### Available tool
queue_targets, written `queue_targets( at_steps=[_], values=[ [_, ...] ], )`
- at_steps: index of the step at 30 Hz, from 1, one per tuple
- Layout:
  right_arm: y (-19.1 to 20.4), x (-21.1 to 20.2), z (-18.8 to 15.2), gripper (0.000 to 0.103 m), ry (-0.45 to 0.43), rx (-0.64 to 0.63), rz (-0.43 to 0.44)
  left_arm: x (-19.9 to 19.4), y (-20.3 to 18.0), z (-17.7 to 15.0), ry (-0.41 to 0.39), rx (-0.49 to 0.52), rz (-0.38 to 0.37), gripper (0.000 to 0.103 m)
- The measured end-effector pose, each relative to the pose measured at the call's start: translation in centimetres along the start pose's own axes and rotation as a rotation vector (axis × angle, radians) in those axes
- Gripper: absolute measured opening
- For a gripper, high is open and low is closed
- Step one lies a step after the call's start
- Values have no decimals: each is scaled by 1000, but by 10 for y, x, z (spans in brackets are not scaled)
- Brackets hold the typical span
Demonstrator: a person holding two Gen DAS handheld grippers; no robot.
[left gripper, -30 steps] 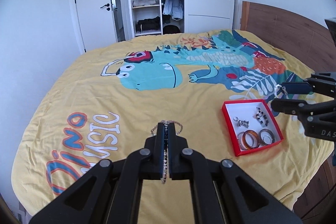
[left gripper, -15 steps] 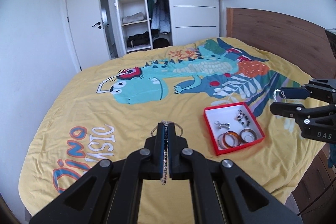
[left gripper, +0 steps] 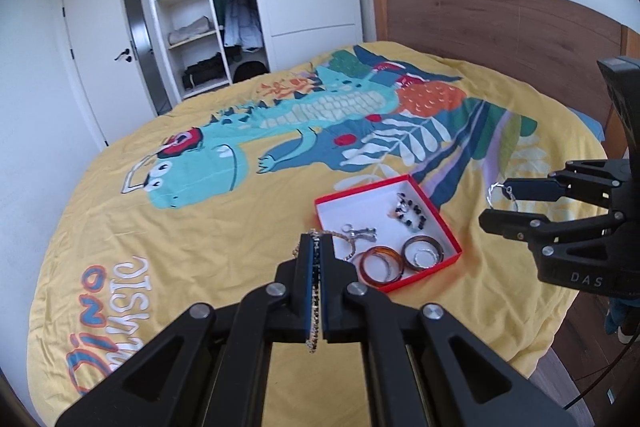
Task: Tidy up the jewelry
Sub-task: 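Carry the necklace and hoop over the red box with both tools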
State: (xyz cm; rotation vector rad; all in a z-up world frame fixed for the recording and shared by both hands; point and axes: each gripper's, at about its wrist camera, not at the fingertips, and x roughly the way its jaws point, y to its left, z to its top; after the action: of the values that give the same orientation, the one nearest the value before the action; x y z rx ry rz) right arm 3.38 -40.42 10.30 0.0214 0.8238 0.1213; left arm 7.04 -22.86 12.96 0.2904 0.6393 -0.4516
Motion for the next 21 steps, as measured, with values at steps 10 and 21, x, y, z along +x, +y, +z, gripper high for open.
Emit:
queue_targets(
  at_steps=[10, 21],
  values=[
    [-53, 66, -9, 42, 77, 73, 10, 88, -37, 9, 92, 38, -55, 2],
    [-84, 136, -16, 42, 148, 116, 26, 166, -58, 4, 179, 51, -88, 2]
  ],
)
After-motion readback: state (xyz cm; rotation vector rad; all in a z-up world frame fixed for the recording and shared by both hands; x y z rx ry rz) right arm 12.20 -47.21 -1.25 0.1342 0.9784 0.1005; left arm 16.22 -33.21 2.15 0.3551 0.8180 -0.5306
